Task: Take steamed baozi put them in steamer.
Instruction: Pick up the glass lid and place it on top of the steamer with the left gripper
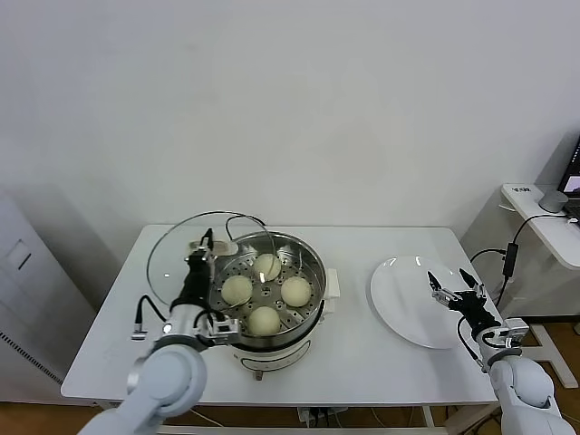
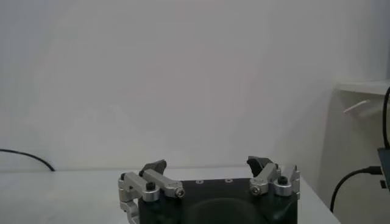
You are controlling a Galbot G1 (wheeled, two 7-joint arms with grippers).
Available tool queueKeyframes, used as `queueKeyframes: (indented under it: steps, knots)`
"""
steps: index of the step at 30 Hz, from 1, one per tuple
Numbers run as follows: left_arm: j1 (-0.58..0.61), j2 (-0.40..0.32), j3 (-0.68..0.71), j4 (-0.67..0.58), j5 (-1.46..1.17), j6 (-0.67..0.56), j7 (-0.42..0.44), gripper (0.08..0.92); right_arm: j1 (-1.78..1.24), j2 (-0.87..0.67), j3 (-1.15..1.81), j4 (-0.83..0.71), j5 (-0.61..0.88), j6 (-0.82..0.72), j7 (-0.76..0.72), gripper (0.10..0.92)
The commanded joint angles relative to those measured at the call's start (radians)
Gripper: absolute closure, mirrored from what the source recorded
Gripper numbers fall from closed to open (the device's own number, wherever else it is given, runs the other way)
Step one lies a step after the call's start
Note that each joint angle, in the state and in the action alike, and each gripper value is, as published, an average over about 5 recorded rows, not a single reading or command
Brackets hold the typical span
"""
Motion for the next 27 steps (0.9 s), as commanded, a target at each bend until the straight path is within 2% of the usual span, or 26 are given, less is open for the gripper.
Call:
queueKeyframes:
  steps: [1,13,27]
  knots:
    - [-0.035,-0.097,0.129,0.026,0.073,0.057,0.016,0.895,0.002,-0.003,-0.001,-0.007,-0.002,0.000,-0.001,0.203]
    - [-0.045,-0.150,0.165,0.069,0.084,0.050,-0.001,0.895,0.001,0.000,-0.003,-0.012,-0.008,0.001,-0.004,0.203]
    - [-0.038,-0.166,0.182,0.102,0.099,0.030,-0.017,0.895,-0.003,0.004,-0.002,-0.012,-0.009,0.002,-0.006,0.203]
